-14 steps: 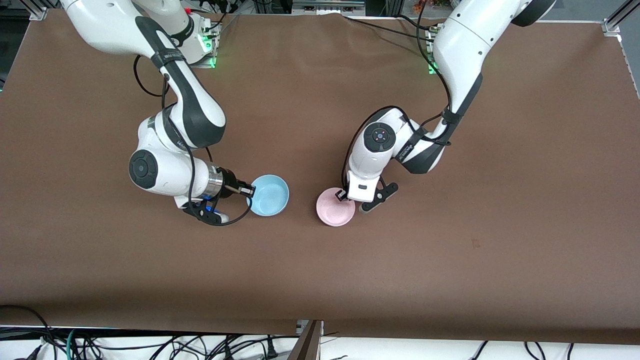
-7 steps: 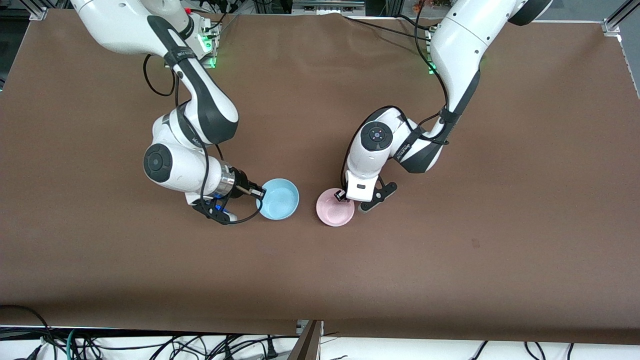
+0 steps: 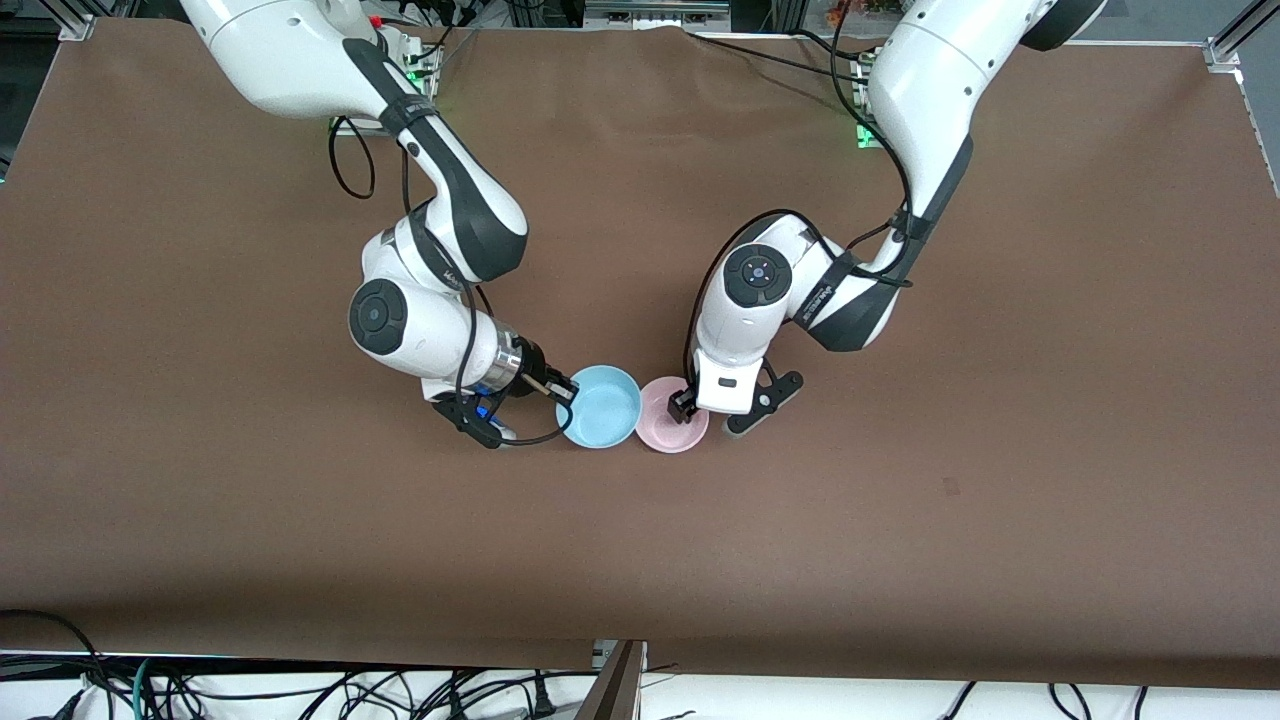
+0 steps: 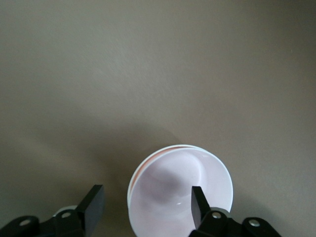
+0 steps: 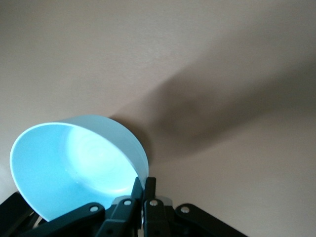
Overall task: Stack pink and blue bowls on white bowl
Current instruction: 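Lower the blue bowl onto the pink bowl while the left gripper withdraws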
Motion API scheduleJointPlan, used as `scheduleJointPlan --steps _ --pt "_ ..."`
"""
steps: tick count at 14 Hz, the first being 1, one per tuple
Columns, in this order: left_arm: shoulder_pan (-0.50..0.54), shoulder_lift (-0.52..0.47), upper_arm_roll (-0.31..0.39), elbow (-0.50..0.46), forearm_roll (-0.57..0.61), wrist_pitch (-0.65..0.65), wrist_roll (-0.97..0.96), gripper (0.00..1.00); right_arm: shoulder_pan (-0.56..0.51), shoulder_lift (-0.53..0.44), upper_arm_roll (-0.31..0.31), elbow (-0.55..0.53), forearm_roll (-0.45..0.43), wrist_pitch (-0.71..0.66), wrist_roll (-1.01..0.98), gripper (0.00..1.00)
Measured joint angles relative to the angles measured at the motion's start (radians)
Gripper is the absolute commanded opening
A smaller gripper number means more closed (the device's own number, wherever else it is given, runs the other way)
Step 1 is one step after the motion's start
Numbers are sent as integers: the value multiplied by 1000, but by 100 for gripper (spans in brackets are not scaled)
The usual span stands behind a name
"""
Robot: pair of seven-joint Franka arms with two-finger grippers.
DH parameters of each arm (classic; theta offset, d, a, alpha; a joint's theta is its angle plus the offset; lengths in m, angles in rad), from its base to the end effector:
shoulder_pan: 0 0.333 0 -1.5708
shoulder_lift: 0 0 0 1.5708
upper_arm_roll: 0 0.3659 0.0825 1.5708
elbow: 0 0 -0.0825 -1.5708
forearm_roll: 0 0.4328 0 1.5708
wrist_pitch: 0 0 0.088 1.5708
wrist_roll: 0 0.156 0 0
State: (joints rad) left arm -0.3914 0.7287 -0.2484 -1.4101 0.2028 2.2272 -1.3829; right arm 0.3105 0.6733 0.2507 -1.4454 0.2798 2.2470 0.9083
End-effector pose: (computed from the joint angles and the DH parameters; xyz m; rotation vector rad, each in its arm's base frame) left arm 0.6854 -0.4464 0.2527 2.8644 1.0424 0.0990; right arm 0.6991 0.4188 0.2873 -2.6445 0.7791 0.2113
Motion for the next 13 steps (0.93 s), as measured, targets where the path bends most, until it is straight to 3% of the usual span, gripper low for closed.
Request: scheduleJointPlan --steps 3,7,13 --pt "14 -8 1 132 0 -211 53 84 19 12 0 1 0 39 27 0" --pt "49 -20 -2 237 0 -378 164 84 58 36 0 2 0 90 54 0" --pt "169 -97 -3 373 -60 -651 494 87 133 95 -3 3 0 202 107 0"
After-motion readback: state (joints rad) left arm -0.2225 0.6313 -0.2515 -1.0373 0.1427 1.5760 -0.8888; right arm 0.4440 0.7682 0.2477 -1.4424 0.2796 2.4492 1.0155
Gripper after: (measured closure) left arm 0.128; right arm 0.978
